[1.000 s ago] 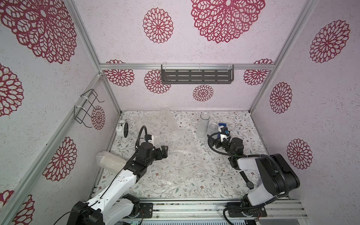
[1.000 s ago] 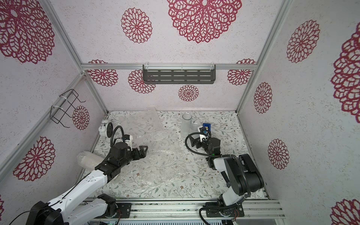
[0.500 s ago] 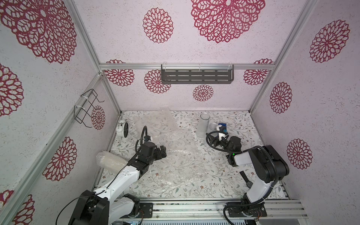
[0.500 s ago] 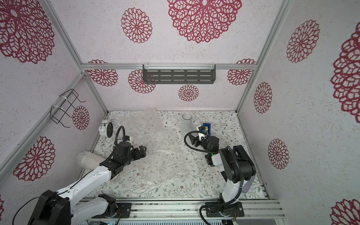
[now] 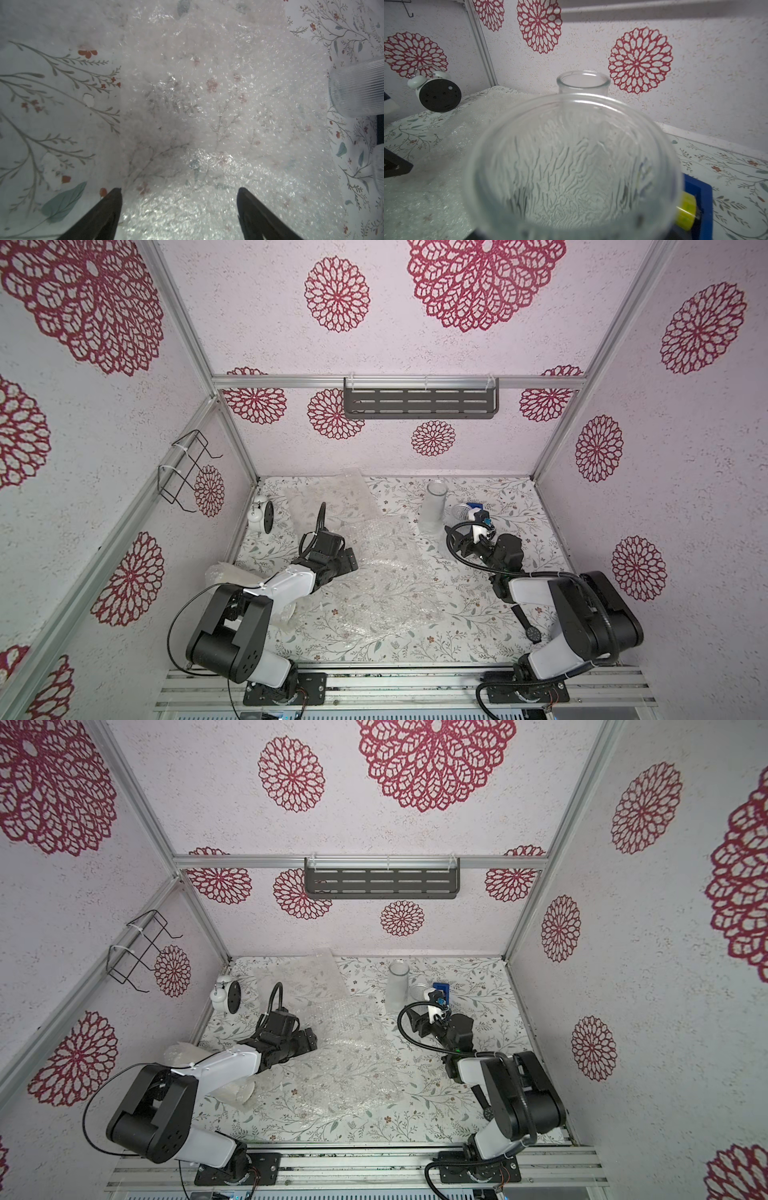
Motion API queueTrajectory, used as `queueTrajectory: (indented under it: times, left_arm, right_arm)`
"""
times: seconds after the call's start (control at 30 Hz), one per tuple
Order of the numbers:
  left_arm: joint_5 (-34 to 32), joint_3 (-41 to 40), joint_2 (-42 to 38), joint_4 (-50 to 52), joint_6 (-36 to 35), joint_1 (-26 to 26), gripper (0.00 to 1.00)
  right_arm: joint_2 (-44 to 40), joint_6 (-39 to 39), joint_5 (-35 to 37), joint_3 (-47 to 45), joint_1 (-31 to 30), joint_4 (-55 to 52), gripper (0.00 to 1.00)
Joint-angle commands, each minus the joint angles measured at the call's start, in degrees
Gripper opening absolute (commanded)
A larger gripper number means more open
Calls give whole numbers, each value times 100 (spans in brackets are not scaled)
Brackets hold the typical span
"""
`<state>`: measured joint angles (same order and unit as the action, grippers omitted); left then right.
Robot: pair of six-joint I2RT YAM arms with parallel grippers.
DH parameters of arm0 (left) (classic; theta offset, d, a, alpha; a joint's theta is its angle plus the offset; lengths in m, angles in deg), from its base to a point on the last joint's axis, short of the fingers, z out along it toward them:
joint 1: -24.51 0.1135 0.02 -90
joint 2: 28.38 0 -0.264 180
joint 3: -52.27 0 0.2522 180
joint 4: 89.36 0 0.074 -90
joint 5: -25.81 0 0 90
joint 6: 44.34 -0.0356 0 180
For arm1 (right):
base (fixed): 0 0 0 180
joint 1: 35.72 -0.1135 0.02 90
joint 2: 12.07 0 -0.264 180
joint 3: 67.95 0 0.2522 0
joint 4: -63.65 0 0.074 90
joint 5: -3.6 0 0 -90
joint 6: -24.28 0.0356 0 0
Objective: Wrap vases in bubble wrap
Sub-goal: Pick up the vase from the center of the board, then adjust the bubble wrap at the center of the board.
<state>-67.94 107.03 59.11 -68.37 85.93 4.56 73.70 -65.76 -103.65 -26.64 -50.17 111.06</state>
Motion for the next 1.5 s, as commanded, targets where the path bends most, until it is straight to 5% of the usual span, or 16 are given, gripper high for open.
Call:
queueTrajectory:
  times: [0.0,0.47,0.87,1.1,1.47]
  left_arm:
    - [58,260,295,-1,-19,84,87]
    - [573,1521,1586,-107,-40,333,81]
    - [1089,2545,2389,12,80,412,80]
    - [1039,2183,1175,437,236,489,87]
    - [-39,54,-1793,564,385,1082,96]
  right_arm:
    - [-785,-129,255,-9,-187,-110,48]
    - [-2716,-867,1141,-42,-1655,-3070,48]
    - [-2691,-1434,2114,400,-3043,-4300,48]
    - [-1956,-1902,2934,1183,-3892,-4896,48]
    - [-431,-2332,3801,2692,-4677,-6546,50]
